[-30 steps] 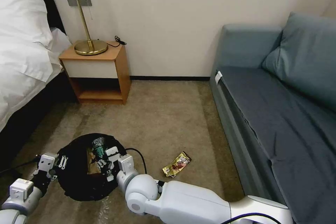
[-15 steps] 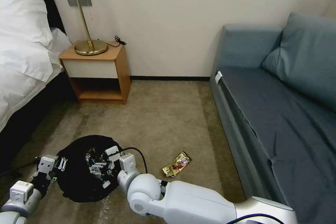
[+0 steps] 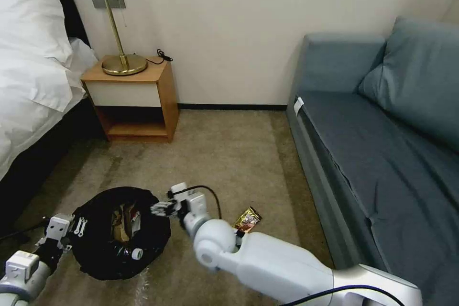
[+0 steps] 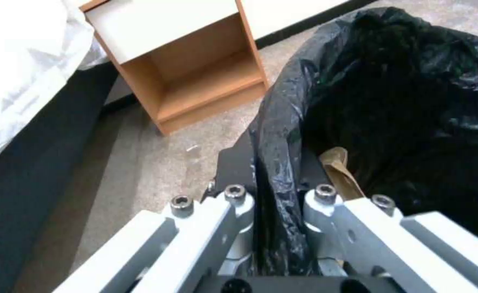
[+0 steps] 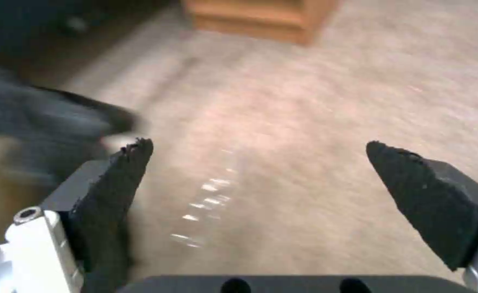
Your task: Pick up the trash bin, then pick up the garbage on the floor and place it into the trash bin.
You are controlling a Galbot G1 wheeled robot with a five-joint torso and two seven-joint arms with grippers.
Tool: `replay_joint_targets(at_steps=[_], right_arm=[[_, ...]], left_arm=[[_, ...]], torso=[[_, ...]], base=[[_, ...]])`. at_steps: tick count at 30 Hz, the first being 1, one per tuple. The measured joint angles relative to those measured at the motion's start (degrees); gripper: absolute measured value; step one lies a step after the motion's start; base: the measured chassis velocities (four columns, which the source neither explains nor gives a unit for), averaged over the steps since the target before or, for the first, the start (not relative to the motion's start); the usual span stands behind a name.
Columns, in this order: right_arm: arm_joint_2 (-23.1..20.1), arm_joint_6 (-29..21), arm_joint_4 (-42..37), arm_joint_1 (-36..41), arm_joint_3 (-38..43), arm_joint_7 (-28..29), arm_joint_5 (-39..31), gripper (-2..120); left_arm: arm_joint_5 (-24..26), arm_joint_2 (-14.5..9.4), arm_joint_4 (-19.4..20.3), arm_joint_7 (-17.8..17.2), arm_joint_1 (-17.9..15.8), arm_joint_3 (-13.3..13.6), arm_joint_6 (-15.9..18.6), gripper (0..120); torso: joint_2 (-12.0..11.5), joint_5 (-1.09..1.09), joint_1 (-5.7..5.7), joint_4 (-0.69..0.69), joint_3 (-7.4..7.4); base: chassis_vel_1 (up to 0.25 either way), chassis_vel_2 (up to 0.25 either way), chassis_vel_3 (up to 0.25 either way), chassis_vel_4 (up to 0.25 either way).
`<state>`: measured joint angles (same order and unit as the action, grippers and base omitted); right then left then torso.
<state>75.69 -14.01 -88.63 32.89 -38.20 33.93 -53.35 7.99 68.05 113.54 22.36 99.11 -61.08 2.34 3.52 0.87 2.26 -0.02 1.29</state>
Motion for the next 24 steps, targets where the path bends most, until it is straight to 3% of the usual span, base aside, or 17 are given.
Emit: replay_joint_targets(at_steps=[10,24], right_arm=[[-0.1,-6.0,14.3,2.4,4.1,4.6,8.6,100],[-0.4,-10.5,17.9,6.3,7.1,6.7,8.8,100]], left_arm=[[0.9,-0.4,0.3,0.0,0.9,-0.4,-1.0,6],[1.3,-0.3,-0.3,0.8,1.6,-0.8,-2.4,6]], torso=[[0.0,0.0,0.0,0.0,0.0],[0.0,0.0,0.0,0.0,0.0]], base=[[0.0,0.0,0.0,0.0],[0.0,0.0,0.0,0.0]])
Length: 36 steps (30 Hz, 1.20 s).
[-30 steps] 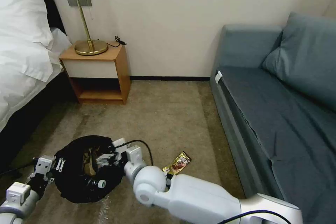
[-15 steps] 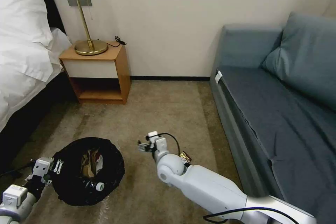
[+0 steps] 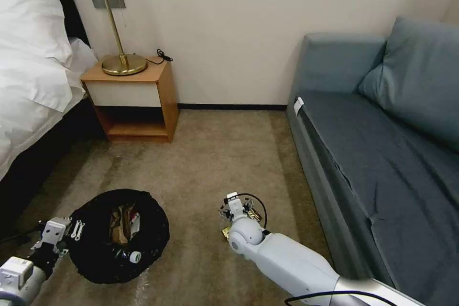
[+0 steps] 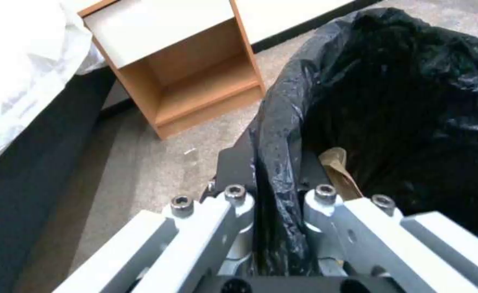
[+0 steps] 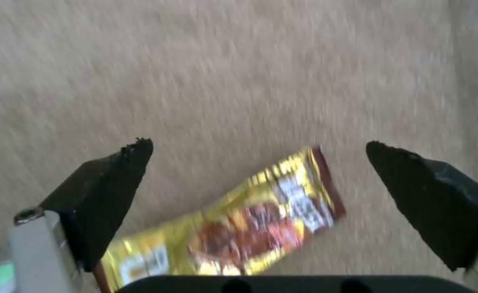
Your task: Pick up the trash bin, then pick up the garbage on the floor and place it into the trash bin.
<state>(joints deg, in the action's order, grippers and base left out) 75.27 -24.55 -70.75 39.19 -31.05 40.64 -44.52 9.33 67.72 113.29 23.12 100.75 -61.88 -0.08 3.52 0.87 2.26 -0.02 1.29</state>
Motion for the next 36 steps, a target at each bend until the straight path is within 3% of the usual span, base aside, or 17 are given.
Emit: replay_joint_targets(at_steps=[6,15,30,36], right_arm=[[-0.2,-2.2,1.9,2.6,2.1,-0.3,0.0,100],[0.4,-0.3,6.1,5.4,4.8,-5.2,4.4,100],[0.1,-0.1,1.1,7.4,4.3,-5.9,4.0,100],[0.8,0.4,1.8,8.1,3.8,-6.3,4.0,100]], left_arm=[[0.3,-0.2,-0.6,0.2,0.4,-0.1,-1.1,6],[0.1,-0.1,-0.5,0.5,1.5,0.0,-2.3,6],[0.0,0.1,0.0,0.5,1.8,0.0,-2.5,6],[1.1,0.2,0.9,-0.6,2.6,0.4,-0.7,6]], torso=[[0.0,0.0,0.0,0.0,0.0],[0.0,0.0,0.0,0.0,0.0],[0.0,0.0,0.0,0.01,0.0],[0.0,0.01,0.0,0.0,0.0]], base=[[0.0,0.0,0.0,0.0],[0.0,0.0,0.0,0.0],[0.0,0.0,0.0,0.0],[0.0,0.0,0.0,0.0]])
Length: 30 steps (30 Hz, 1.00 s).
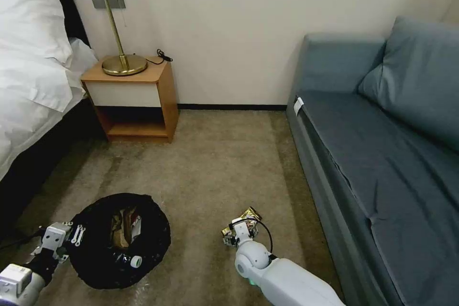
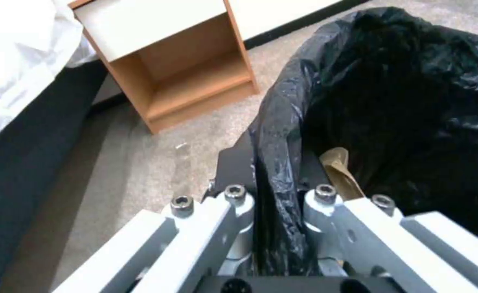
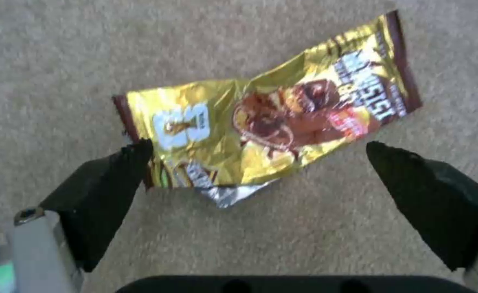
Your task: Pick up the trash bin, then pick up the garbage on the floor and place it into the trash bin.
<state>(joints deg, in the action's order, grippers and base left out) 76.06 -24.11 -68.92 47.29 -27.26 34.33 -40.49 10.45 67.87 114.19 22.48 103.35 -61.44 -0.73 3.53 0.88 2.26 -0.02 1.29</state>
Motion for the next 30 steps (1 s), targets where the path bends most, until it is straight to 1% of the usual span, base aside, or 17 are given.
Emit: replay_joint_targets(at_steps=[6,10,12,16,19,22,24,28,30], right_arm=[[0.5,0.7,-0.5,0.2,-0.9,-0.5,0.2,100],[0.9,1.2,0.3,0.2,-1.2,-1.1,0.9,100],[1.1,2.7,2.0,0.2,-1.4,-2.3,2.3,100],[1.2,3.7,2.7,0.1,-1.4,-3.1,2.8,100],[1.8,5.7,5.4,-0.2,-1.6,-3.9,4.2,100],[2.0,6.2,6.3,-0.4,-1.6,-4.1,4.5,100],[2.6,7.6,8.6,-1.0,-1.6,-4.8,4.9,100],[2.7,8.3,9.5,-1.3,-1.6,-5.4,5.0,100],[2.9,9.9,11.3,-1.9,-1.6,-6.8,5.7,96]], left_arm=[[0.2,0.2,0.5,-0.1,-0.1,0.3,1.6,6],[0.3,0.3,0.7,-0.1,0.0,0.3,1.6,6],[0.3,0.4,0.7,-0.1,0.3,-0.1,1.1,6],[0.3,0.4,0.7,-0.1,0.6,-0.4,0.6,6],[0.2,0.7,0.7,0.1,1.0,-0.5,-0.1,6],[0.1,0.9,0.8,0.2,1.0,-0.5,-0.2,6],[0.0,1.2,1.2,0.3,1.3,-0.5,-0.4,6],[0.0,1.3,1.3,0.3,1.4,-0.5,-0.4,6],[0.0,1.5,1.5,0.4,1.7,-0.5,-0.7,6]], torso=[[0.0,0.0,0.0,0.0,0.0],[0.0,-0.01,0.0,0.0,0.0],[0.0,-0.01,0.0,0.0,0.0],[0.0,-0.01,0.0,0.0,0.0],[0.0,-0.01,0.0,0.0,0.0],[0.0,-0.01,0.0,0.0,0.0],[0.0,-0.02,0.0,0.0,0.0],[0.0,-0.02,0.0,0.0,0.0],[0.0,-0.02,0.0,0.0,0.0]], base=[[0.0,0.0,0.0,0.0],[0.0,0.0,0.0,0.0],[0.0,0.0,0.0,0.0],[0.0,0.0,0.0,0.0],[0.0,0.0,0.0,0.0],[0.0,0.0,0.0,0.0],[0.0,0.0,0.0,0.0],[0.0,0.0,0.0,0.0],[0.0,0.0,0.0,0.0]])
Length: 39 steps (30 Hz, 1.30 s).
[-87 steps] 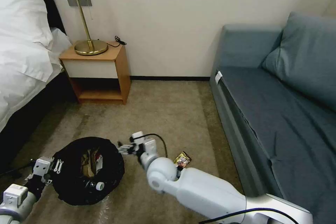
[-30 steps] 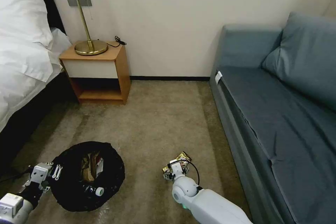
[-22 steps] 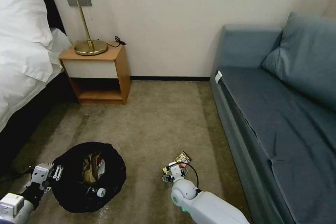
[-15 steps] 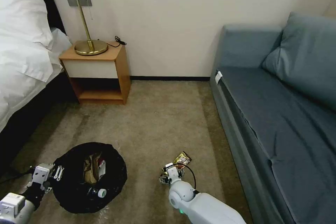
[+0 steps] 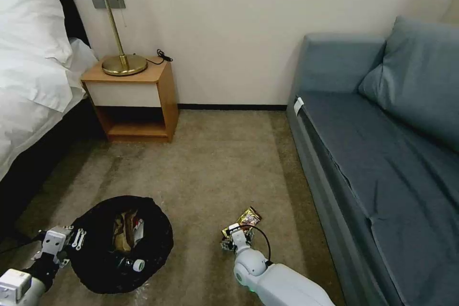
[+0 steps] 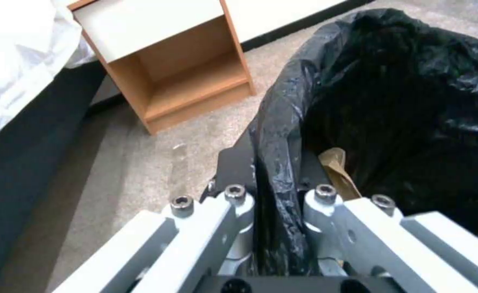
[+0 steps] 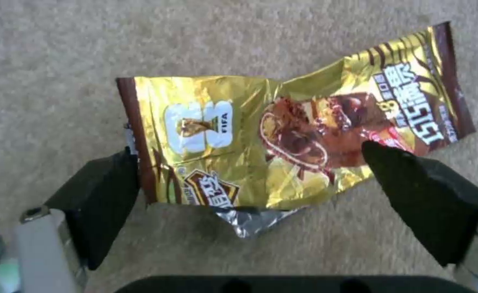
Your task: Pick up the trash bin, then pick up the garbage on the floor and place it into the trash bin.
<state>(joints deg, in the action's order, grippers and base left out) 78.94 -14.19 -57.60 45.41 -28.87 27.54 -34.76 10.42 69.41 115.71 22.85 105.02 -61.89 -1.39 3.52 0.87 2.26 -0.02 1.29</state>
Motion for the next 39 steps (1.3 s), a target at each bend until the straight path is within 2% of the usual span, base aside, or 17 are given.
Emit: replay_joint_targets(at_steps=[1,3,4,9,10,12,13,15,18,20,21,23,26,27,39], right_arm=[[0.0,0.0,0.0,0.0,0.0,0.0,0.0,96],[0.0,0.7,0.9,-0.1,0.2,-0.9,0.3,85],[0.0,0.7,0.9,-0.1,0.2,-0.9,0.3,85],[0.1,2.1,2.0,0.2,0.4,-2.4,1.2,65],[0.1,2.1,2.0,0.2,0.4,-2.4,1.2,65],[0.2,2.6,2.3,0.4,0.6,-2.7,1.5,53],[0.2,2.6,2.3,0.4,0.6,-2.7,1.5,53],[0.2,2.8,2.4,0.6,0.7,-2.9,1.6,43],[0.2,2.9,2.4,0.6,0.8,-2.9,1.6,37],[0.1,3.2,2.4,0.8,1.2,-3.0,1.7,24],[0.1,3.2,2.4,0.8,1.2,-3.0,1.7,24],[0.1,3.3,2.4,1.0,1.4,-3.1,1.7,13],[0.1,3.3,2.4,1.0,1.4,-3.1,1.7,10],[0.2,3.4,2.5,1.2,1.5,-3.1,1.8,1],[-0.4,3.8,1.0,2.1,1.7,-3.2,2.6,0]], left_arm=[[0.0,0.0,0.0,0.0,0.0,0.0,0.0,6],[0.0,0.1,0.0,0.0,0.1,0.0,-0.1,6],[0.0,0.1,0.0,0.0,0.1,0.0,-0.1,6],[0.0,0.1,-0.1,0.1,0.0,0.1,-0.5,6],[0.0,0.1,-0.1,0.1,0.0,0.1,-0.5,6],[0.0,0.1,-0.5,0.1,-0.1,0.2,-0.8,6],[0.0,0.1,-0.5,0.1,-0.1,0.2,-0.8,6],[0.0,0.0,-0.8,0.2,-0.1,0.2,-1.1,6],[0.0,-0.1,-0.9,0.2,-0.1,0.2,-1.2,6],[0.1,-0.2,-1.3,0.3,-0.1,0.1,-1.6,6],[0.1,-0.2,-1.3,0.3,-0.1,0.1,-1.6,6],[0.2,-0.3,-1.4,0.4,-0.1,0.1,-1.8,6],[0.2,-0.3,-1.5,0.4,-0.1,0.1,-1.9,6],[0.2,-0.3,-1.6,0.4,-0.1,0.1,-2.0,6],[0.3,0.0,-1.8,0.5,0.3,-0.1,-2.7,6]], torso=[[0.0,0.0,0.0,0.0,0.0],[0.0,0.01,0.0,0.0,0.0],[0.0,0.01,0.0,0.0,0.0],[0.0,0.01,0.0,0.0,0.0],[0.0,0.01,0.0,0.0,0.0],[0.0,0.01,0.0,0.0,0.0],[0.0,0.01,0.0,0.0,0.0],[0.0,0.01,0.0,0.0,0.0],[0.0,0.01,0.0,0.0,0.0],[0.0,0.01,0.0,0.0,0.0],[0.0,0.01,0.0,0.0,0.0],[0.0,0.01,0.0,0.0,0.0],[0.0,0.01,0.0,0.0,0.0],[0.0,0.01,0.0,0.0,0.0],[0.0,0.01,0.0,0.0,0.0]], base=[[0.0,0.0,0.0,0.0],[0.0,0.0,0.0,0.0],[0.0,0.0,0.0,0.0],[0.0,0.0,0.0,0.0],[0.0,0.0,0.0,0.0],[0.0,0.0,0.0,0.0],[0.0,0.0,0.0,0.0],[0.0,0.0,0.0,0.0],[0.0,0.0,0.0,0.0],[0.0,0.0,0.0,0.0],[0.0,0.0,0.0,0.0],[0.0,0.0,0.0,0.0],[0.0,0.0,0.0,0.0],[0.0,0.0,0.0,0.0],[0.0,0.0,0.0,0.0]])
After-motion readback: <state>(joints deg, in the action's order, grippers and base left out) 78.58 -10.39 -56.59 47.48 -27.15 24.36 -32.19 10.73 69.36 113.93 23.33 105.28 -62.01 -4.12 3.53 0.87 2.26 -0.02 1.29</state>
